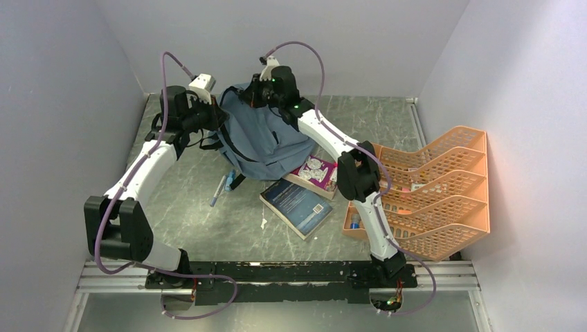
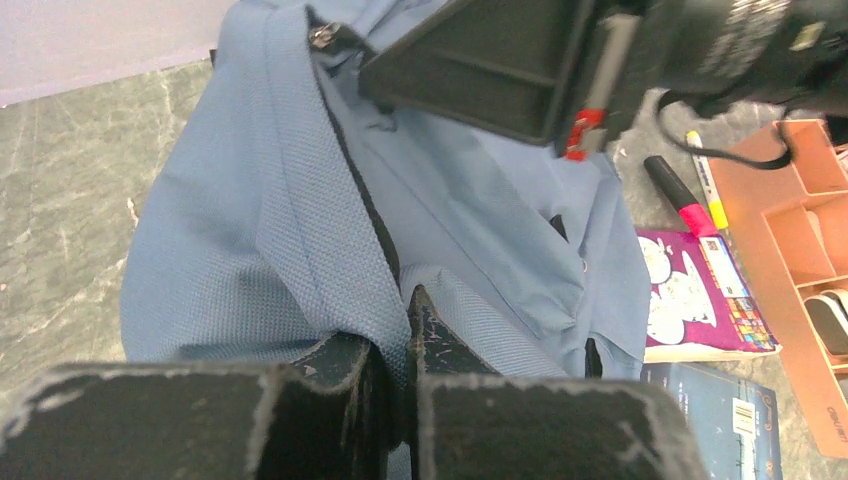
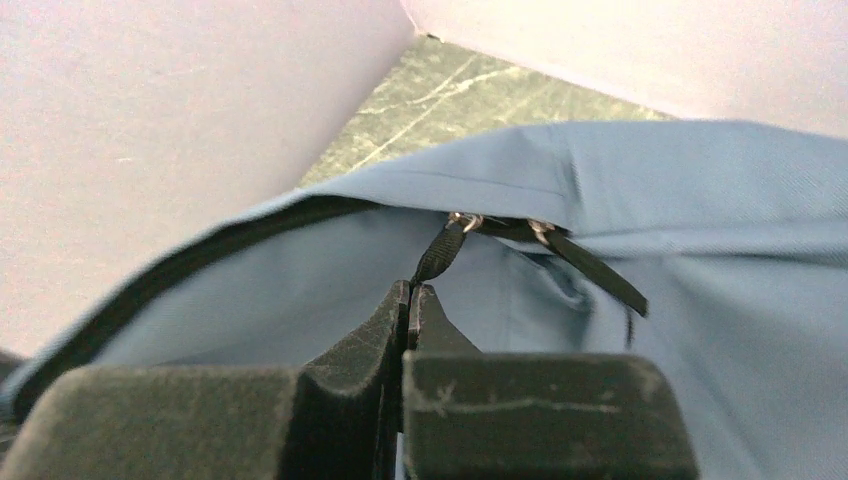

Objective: Pack the student bag
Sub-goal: Unzip the student bag at the center of the board.

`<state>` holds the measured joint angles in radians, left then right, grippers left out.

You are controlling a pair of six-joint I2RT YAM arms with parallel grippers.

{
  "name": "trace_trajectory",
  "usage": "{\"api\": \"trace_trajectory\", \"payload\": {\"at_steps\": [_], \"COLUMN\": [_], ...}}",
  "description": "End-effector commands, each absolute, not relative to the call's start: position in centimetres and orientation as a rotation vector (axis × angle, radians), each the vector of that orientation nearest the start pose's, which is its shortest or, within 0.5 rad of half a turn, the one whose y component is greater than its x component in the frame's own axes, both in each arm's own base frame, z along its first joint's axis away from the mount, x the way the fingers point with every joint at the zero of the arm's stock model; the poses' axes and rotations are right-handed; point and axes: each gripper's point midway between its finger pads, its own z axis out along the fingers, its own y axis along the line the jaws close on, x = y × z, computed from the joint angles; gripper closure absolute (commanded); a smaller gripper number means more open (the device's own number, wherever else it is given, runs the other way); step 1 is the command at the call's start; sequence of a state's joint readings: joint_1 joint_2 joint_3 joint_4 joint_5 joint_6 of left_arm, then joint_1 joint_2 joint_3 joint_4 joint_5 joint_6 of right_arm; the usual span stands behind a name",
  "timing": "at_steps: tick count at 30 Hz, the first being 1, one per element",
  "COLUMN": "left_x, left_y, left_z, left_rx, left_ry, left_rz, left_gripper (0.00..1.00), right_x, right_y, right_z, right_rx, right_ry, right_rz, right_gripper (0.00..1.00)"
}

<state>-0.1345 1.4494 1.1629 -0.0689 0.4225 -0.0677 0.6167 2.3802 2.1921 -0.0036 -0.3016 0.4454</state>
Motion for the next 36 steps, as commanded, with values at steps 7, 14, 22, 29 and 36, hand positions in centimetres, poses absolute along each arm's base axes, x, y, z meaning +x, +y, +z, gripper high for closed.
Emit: {"api": "trace_trajectory", "payload": {"at_steps": [7, 14, 22, 29, 36], "left_x": [45.0, 44.9, 42.0, 38.4, 37.6], "left_y": [-12.7, -13.3, -13.5, -11.1, -7.5], "left_z": [25.3, 25.0, 27.0, 30.0, 31.3], "left_rx": [0.301, 0.289, 0.246, 0.117, -0.064], "left_ry": [1.885, 1.909, 1.933, 1.913, 1.916], "left_rz": [-0.481, -0.524, -0.55, -0.477, -0.388], "left_gripper": [0.95, 0.87, 0.56, 0.46, 0.39], "right_x": [47.9, 46.0, 47.1, 46.6, 45.4], "right_y": [45.7, 46.8, 44.8, 44.7, 44.6], "right_z": [31.1, 31.7, 32.2, 31.1, 29.6], "right_rx": [-0.586, -0.655, -0.577, -0.607, -0.655], "right_ry": [1.64, 1.623, 1.637, 1.664, 1.687], "right_rz": [1.141, 1.154, 1.035, 1.035, 1.058], "right_gripper": [1.0, 1.0, 1.0, 1.0, 1.0]}}
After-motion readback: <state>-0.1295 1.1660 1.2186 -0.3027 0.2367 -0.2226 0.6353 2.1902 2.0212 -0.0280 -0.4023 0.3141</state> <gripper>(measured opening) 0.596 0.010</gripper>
